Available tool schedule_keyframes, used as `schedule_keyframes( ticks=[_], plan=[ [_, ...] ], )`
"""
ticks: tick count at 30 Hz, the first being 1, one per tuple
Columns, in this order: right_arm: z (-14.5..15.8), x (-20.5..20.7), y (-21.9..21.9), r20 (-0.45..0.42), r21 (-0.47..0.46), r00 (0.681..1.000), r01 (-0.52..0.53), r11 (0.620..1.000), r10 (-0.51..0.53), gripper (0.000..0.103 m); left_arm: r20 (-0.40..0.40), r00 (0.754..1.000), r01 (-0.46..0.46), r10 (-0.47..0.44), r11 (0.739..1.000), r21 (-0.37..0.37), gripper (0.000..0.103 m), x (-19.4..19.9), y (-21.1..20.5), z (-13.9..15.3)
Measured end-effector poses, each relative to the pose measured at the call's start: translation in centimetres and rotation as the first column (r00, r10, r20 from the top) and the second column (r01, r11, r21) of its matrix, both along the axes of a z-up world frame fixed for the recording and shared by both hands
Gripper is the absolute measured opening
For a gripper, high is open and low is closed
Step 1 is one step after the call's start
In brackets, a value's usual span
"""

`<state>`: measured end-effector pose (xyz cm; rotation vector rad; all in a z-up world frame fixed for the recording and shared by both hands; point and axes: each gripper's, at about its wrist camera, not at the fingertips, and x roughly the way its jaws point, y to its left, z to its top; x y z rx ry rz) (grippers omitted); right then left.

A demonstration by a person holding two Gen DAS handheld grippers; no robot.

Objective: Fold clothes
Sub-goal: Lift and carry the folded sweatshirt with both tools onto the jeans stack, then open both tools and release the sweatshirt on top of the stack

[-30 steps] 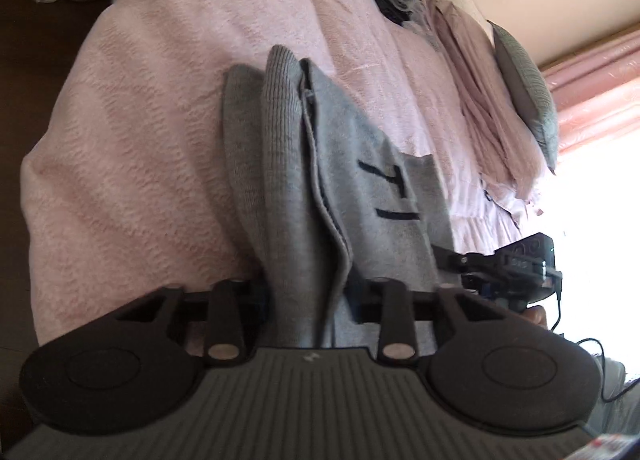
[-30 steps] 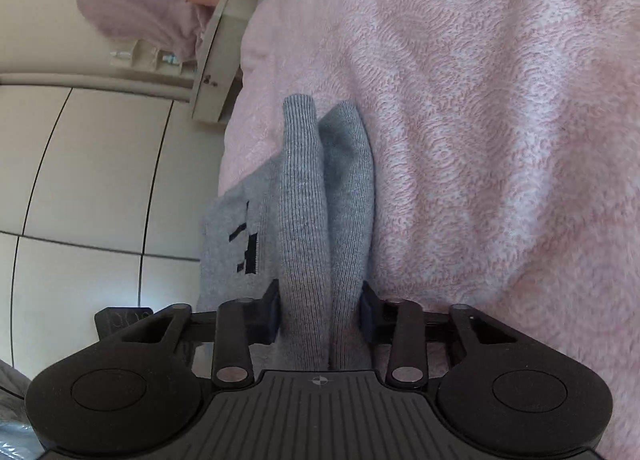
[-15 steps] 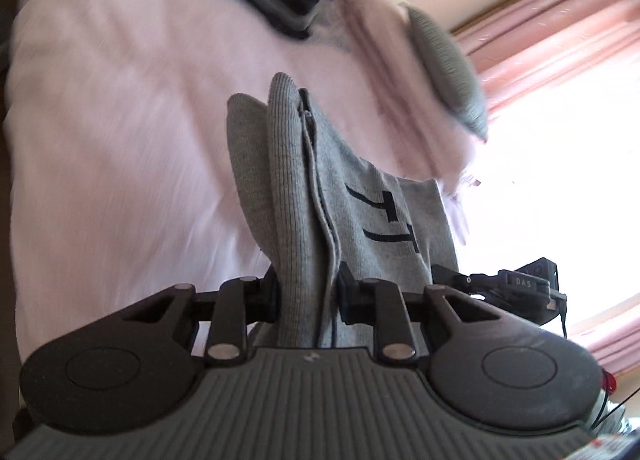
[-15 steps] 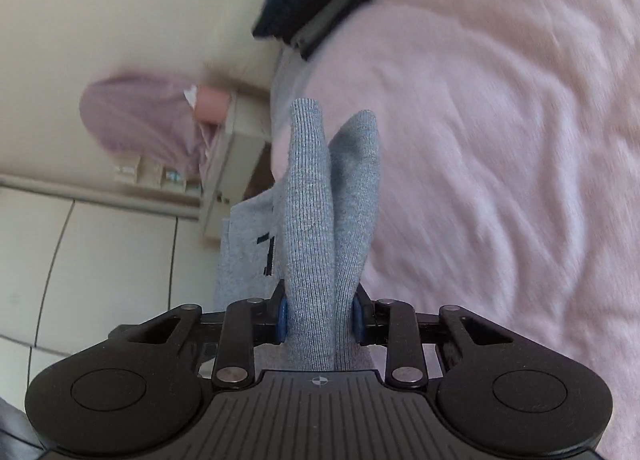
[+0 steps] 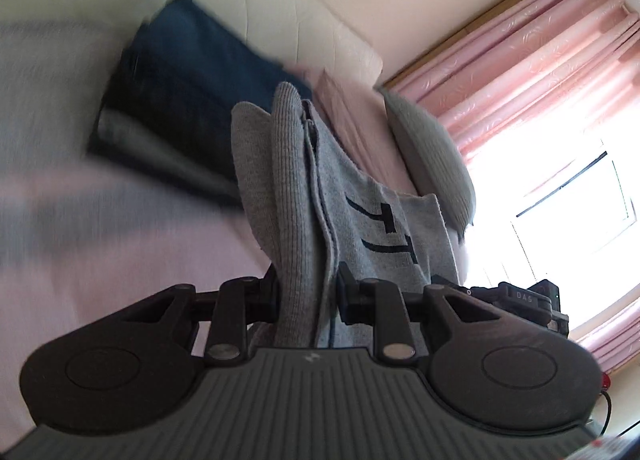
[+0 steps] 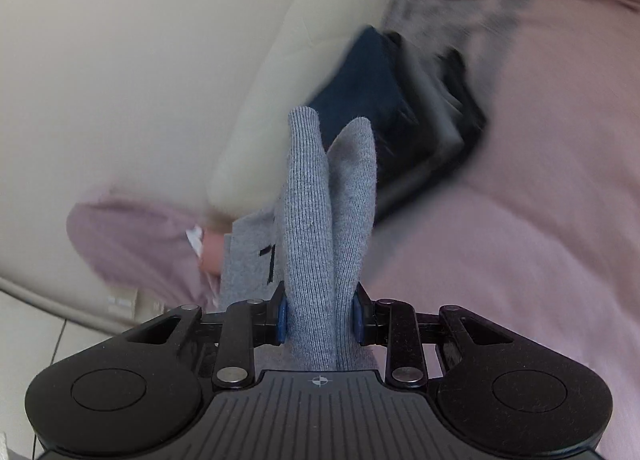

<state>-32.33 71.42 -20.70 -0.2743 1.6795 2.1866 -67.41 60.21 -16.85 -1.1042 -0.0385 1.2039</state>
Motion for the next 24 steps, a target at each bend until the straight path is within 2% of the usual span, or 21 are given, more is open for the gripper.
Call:
schedule_keyframes(
  ticks=[4, 6, 11, 15, 18, 19, 21, 22, 24],
  plan=[
    [1.9, -7.6, 8.8, -0.009, 0.057, 1.0, 0.009, 0.998, -0.008, 0.027, -0.021, 1.0, -0.02, 0.021, 0.998, 0.065, 0.021, -6.6, 9.3, 2.8],
    [1.9, -10.3, 12.5, -0.012, 0.06, 1.0, 0.021, 0.998, -0.02, 0.027, -0.023, 0.999, -0.032, 0.034, 0.996, 0.082, 0.021, -9.1, 13.5, 3.3],
    [-0.7, -14.6, 19.3, 0.028, 0.042, 0.999, 0.042, 0.998, -0.043, 0.027, -0.02, 0.999, -0.044, 0.046, 0.996, 0.077, 0.021, -12.7, 21.5, 1.5],
    [-4.8, -16.2, 22.4, 0.069, 0.007, 0.995, 0.069, 0.998, -0.069, 0.027, -0.024, 0.999, -0.047, 0.048, 0.998, 0.042, 0.021, -13.5, 24.7, -2.1],
    [-7.2, -16.7, 22.9, 0.174, 0.018, 0.98, 0.092, 0.996, -0.094, 0.029, -0.023, 0.998, -0.056, 0.056, 0.998, -0.032, 0.023, -14.9, 27.1, -6.3],
    [-7.8, -16.6, 22.7, 0.165, 0.032, 0.98, 0.112, 0.993, -0.115, 0.029, -0.028, 0.998, -0.066, 0.065, 0.997, -0.042, 0.026, -15.1, 27.2, -7.3],
    [-7.6, -16.3, 22.0, 0.162, 0.079, 0.975, 0.144, 0.986, -0.156, 0.03, 0.017, 0.997, -0.069, 0.069, 0.997, -0.017, 0.027, -15.9, 26.8, -8.5],
    [-6.9, -16.2, 21.5, 0.192, 0.125, 0.964, 0.164, 0.979, -0.186, 0.032, 0.037, 0.997, -0.072, 0.072, 0.997, -0.018, 0.028, -16.2, 26.6, -8.5],
    [-4.9, -16.0, 20.3, 0.275, 0.254, 0.927, 0.187, 0.949, -0.256, 0.037, 0.009, 0.996, -0.092, 0.092, 0.996, -0.016, 0.03, -16.8, 26.3, -7.7]
  ],
)
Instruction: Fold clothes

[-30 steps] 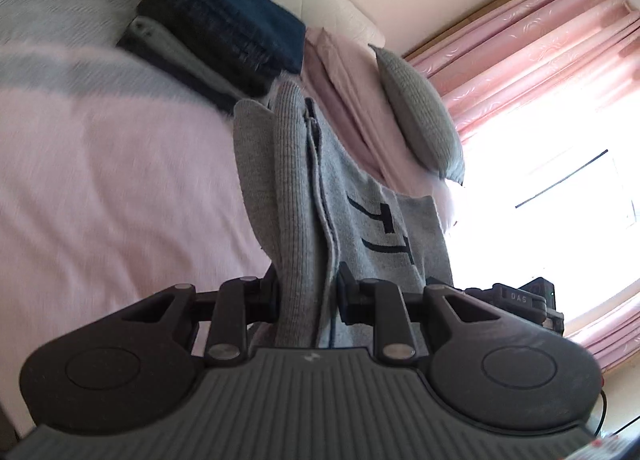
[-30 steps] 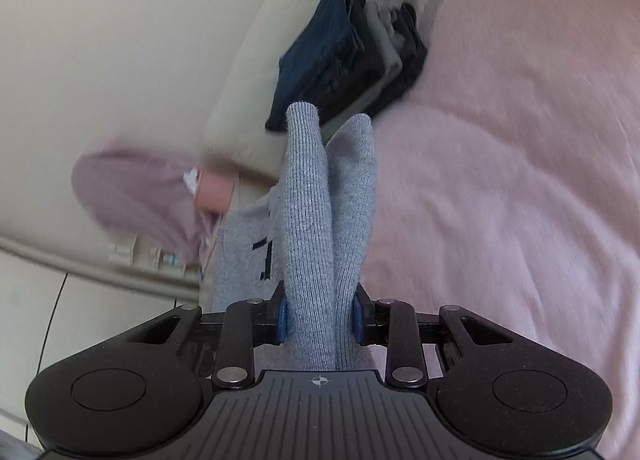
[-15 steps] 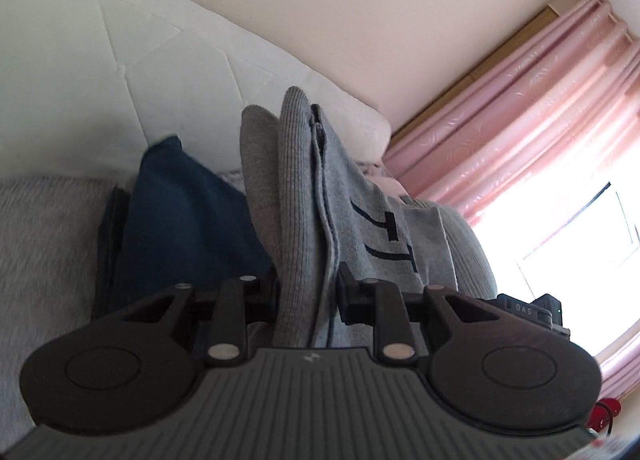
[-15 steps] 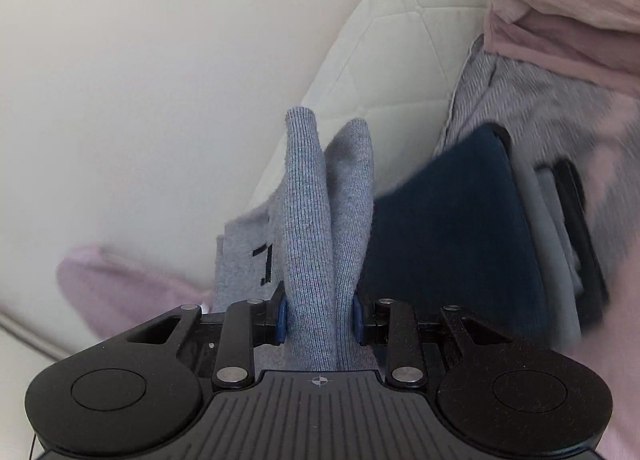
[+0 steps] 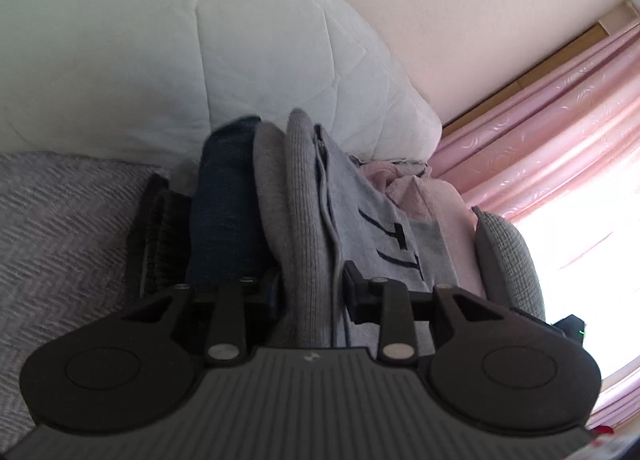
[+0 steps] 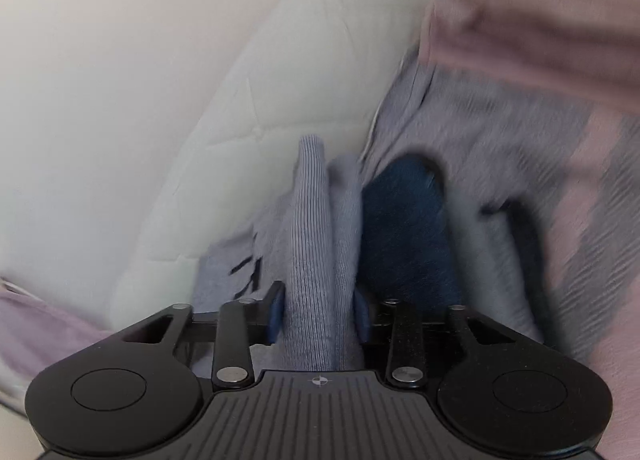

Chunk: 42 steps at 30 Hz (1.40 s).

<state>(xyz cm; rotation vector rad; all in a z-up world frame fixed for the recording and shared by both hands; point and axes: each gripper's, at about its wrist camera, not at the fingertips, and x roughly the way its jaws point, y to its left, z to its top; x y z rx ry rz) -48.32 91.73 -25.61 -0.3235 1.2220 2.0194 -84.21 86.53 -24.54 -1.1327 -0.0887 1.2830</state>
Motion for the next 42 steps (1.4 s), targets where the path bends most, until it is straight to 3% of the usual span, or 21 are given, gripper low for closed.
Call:
schedule_keyframes(
  ticks=[2, 4, 8, 10, 12, 13, 15, 18, 22, 23, 24, 26, 27, 34, 36, 42],
  plan=[
    [2.1, 0.0, -1.4, 0.121, 0.123, 0.991, 0.037, 0.992, -0.052, 0.037, -0.098, 0.994, -0.055, 0.055, 0.998, 0.004, 0.032, -0.3, -0.8, 1.7],
    [3.8, -0.6, -3.5, 0.216, 0.249, 0.972, 0.039, 0.968, -0.095, 0.037, -0.199, 0.972, -0.125, 0.128, 0.992, 0.03, 0.031, 0.2, -2.1, 3.8],
    [4.9, -3.6, -9.3, 0.361, 0.456, 0.93, -0.111, 0.883, -0.069, 0.034, -0.307, 0.947, -0.063, 0.093, 0.992, 0.106, 0.026, 3.2, -4.1, 7.0],
    [3.4, -5.4, -11.1, 0.445, 0.489, 0.894, -0.187, 0.852, -0.059, 0.03, -0.394, 0.919, 0.006, 0.033, 0.995, 0.097, 0.022, 6.0, -4.7, 7.0],
    [1.2, -6.7, -11.2, 0.532, 0.451, 0.845, -0.233, 0.862, -0.05, 0.025, -0.485, 0.874, 0.042, -0.006, 0.997, 0.063, 0.019, 8.1, -4.7, 5.8],
    [0.1, -6.9, -11.0, 0.535, 0.453, 0.843, -0.224, 0.863, -0.062, 0.025, -0.531, 0.847, 0.037, -0.019, 0.999, 0.023, 0.018, 8.8, -4.4, 4.7],
    [-1.1, -6.8, -9.9, 0.533, 0.429, 0.844, -0.215, 0.877, -0.054, 0.026, -0.571, 0.82, 0.032, -0.027, 0.999, -0.001, 0.018, 9.1, -3.6, 3.1],
    [-0.4, -6.7, -9.6, 0.517, 0.399, 0.854, -0.186, 0.898, -0.053, 0.027, -0.58, 0.814, 0.033, -0.027, 0.999, -0.001, 0.018, 9.1, -3.2, 3.2],
    [2.6, -5.7, -11.2, 0.5, 0.361, 0.864, -0.145, 0.921, -0.06, 0.028, -0.58, 0.814, 0.008, -0.032, 0.999, -0.044, 0.018, 9.3, -4.2, 5.7],
    [3.2, -5.3, -11.9, 0.495, 0.354, 0.867, -0.138, 0.925, -0.06, 0.031, -0.585, 0.811, -0.001, -0.026, 0.999, -0.045, 0.018, 9.5, -4.7, 6.5],
    [3.7, -5.0, -12.6, 0.493, 0.34, 0.868, -0.128, 0.932, -0.06, 0.042, -0.59, 0.807, -0.014, -0.014, 0.999, -0.043, 0.019, 9.7, -5.3, 7.0],
    [5.8, -4.1, -15.4, 0.463, 0.301, 0.885, -0.103, 0.948, -0.051, 0.057, -0.593, 0.805, -0.035, -0.006, 0.998, -0.058, 0.023, 10.1, -7.1, 8.7],
    [6.5, -3.5, -16.5, 0.438, 0.289, 0.898, -0.093, 0.953, -0.045, 0.06, -0.594, 0.805, -0.049, 0.0, 0.997, -0.067, 0.028, 10.4, -8.0, 9.4],
    [12.1, -0.5, -23.6, 0.383, 0.233, 0.923, -0.065, 0.97, -0.03, 0.065, -0.599, 0.8, -0.077, -0.02, 0.988, -0.135, 0.055, 14.3, -16.2, 14.9],
    [13.9, 0.2, -25.9, 0.386, 0.234, 0.922, -0.082, 0.969, -0.015, 0.067, -0.588, 0.808, -0.068, -0.035, 0.986, -0.152, 0.059, 15.4, -18.7, 16.4],
    [18.0, 2.0, -32.2, 0.408, 0.236, 0.912, -0.15, 0.96, 0.043, 0.068, -0.617, 0.786, -0.088, -0.036, 0.981, -0.17, 0.072, 19.1, -24.8, 20.6]
  ],
)
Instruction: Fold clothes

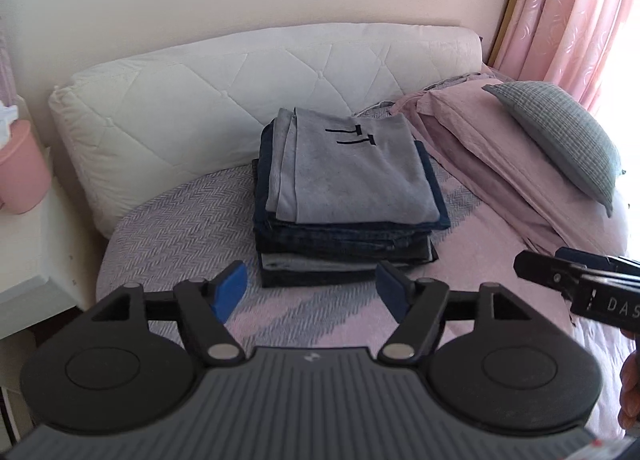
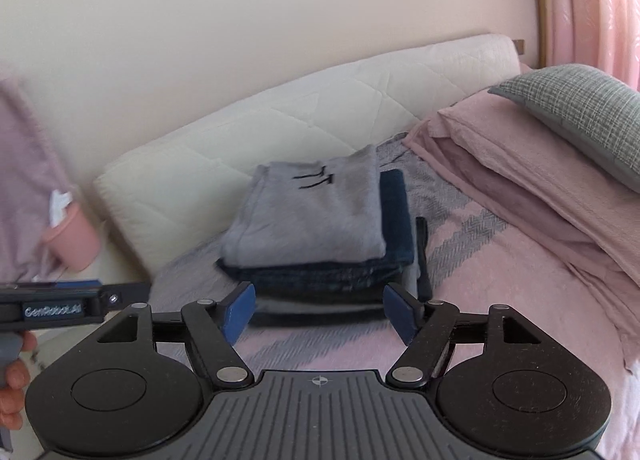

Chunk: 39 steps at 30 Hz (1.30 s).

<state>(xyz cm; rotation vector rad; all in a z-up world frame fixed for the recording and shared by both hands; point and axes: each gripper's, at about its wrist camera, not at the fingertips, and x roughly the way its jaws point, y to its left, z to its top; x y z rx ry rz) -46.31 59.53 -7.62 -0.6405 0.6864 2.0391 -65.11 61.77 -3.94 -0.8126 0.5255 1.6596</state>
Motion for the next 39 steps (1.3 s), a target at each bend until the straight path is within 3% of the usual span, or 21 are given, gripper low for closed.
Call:
schedule_keyframes(
  ticks=[4, 10, 13, 21, 39],
  plan=[
    [1.5, 0.9, -3.7, 0.021, 0.018, 1.0, -0.009, 1.0, 0.008, 0.068, -0.026, 1.0, -0.002, 0.002, 1.0, 0.024, 0.086, 2.2, -3.3, 2.3],
    [3.7, 2.7, -6.8, -0.025, -0.009, 0.999, -0.021, 1.0, 0.021, 0.068, -0.053, 0.999, 0.013, -0.01, 0.998, 0.054, 0.09, 4.3, -6.8, 4.6],
    [4.7, 3.2, -7.8, -0.036, -0.001, 0.999, -0.039, 0.999, 0.039, 0.068, -0.09, 0.996, 0.022, -0.015, 0.997, 0.075, 0.091, 5.1, -8.4, 5.5],
    [5.8, 3.2, -9.3, -0.047, 0.01, 0.997, -0.057, 0.998, 0.057, 0.068, -0.098, 0.995, 0.017, -0.01, 0.997, 0.07, 0.091, 5.5, -11.2, 6.3],
    [5.7, 2.2, -10.2, -0.018, 0.0, 0.997, -0.076, 0.997, 0.076, 0.068, -0.056, 0.998, 0.022, -0.019, 0.998, 0.063, 0.091, 4.6, -12.2, 6.3]
  ],
)
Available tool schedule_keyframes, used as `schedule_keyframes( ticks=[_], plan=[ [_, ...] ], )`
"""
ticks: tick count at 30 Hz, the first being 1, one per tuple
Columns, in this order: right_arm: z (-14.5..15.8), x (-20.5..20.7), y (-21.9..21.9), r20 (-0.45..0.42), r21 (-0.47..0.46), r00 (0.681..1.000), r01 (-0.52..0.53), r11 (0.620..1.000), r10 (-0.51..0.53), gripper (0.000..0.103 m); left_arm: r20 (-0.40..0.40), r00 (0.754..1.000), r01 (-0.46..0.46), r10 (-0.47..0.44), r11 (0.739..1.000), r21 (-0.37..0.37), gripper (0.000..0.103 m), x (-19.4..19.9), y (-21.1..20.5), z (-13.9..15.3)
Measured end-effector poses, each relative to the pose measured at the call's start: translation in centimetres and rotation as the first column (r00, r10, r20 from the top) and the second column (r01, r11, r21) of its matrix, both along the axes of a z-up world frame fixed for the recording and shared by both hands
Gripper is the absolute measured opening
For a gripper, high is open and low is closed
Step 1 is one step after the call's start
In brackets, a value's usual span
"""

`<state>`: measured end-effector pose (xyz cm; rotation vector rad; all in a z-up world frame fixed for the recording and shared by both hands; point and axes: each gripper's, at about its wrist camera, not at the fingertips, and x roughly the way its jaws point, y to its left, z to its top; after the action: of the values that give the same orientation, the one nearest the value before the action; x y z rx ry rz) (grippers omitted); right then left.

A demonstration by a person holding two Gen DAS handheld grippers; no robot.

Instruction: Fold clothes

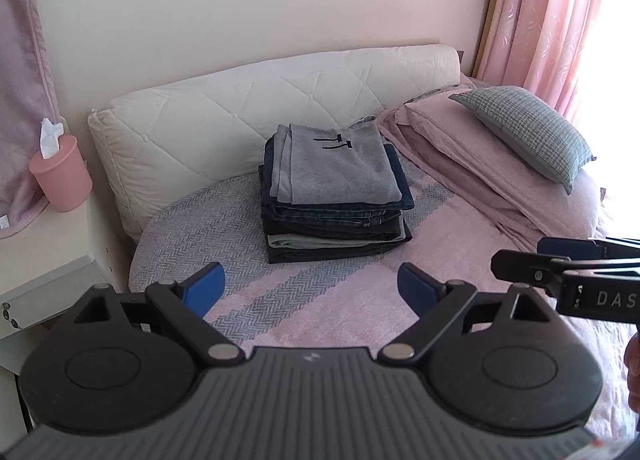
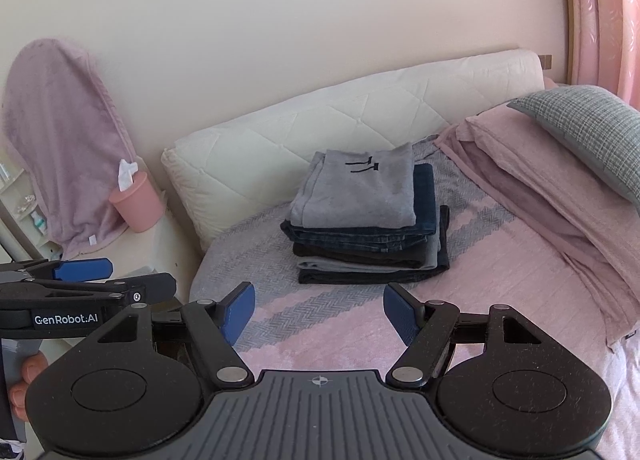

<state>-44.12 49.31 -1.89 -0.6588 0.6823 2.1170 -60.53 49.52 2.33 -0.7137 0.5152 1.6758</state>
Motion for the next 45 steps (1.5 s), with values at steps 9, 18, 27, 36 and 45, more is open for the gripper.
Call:
schedule_keyframes(
  ticks=[9, 18, 27, 36, 45],
  plan=[
    [-0.1, -0.3, 0.1, 0.013, -0.01, 1.0, 0.001, 1.0, -0.001, 0.068, 0.004, 1.0, 0.019, -0.019, 1.0, -0.005, 0.091, 0.0, 0.2, 0.0],
    [-0.3, -0.5, 0.2, 0.02, -0.012, 1.0, 0.008, 1.0, -0.007, 0.068, 0.007, 1.0, 0.023, -0.023, 1.0, -0.014, 0.091, -0.2, 0.4, -0.3],
    [-0.3, -0.3, 0.1, 0.025, -0.015, 1.0, 0.016, 1.0, -0.015, 0.068, 0.009, 0.999, 0.036, -0.036, 0.999, -0.021, 0.091, -0.1, 0.6, -0.4],
    [-0.3, 0.0, -0.1, 0.022, -0.019, 1.0, 0.023, 1.0, -0.022, 0.068, 0.008, 0.999, 0.051, -0.051, 0.998, -0.023, 0.091, 0.4, 0.8, -0.5],
    [-0.1, 0.5, -0.8, 0.026, -0.015, 0.999, 0.032, 0.999, -0.031, 0.068, -0.001, 0.998, 0.056, -0.057, 0.998, -0.022, 0.091, 0.9, 0.5, -0.7]
  ],
)
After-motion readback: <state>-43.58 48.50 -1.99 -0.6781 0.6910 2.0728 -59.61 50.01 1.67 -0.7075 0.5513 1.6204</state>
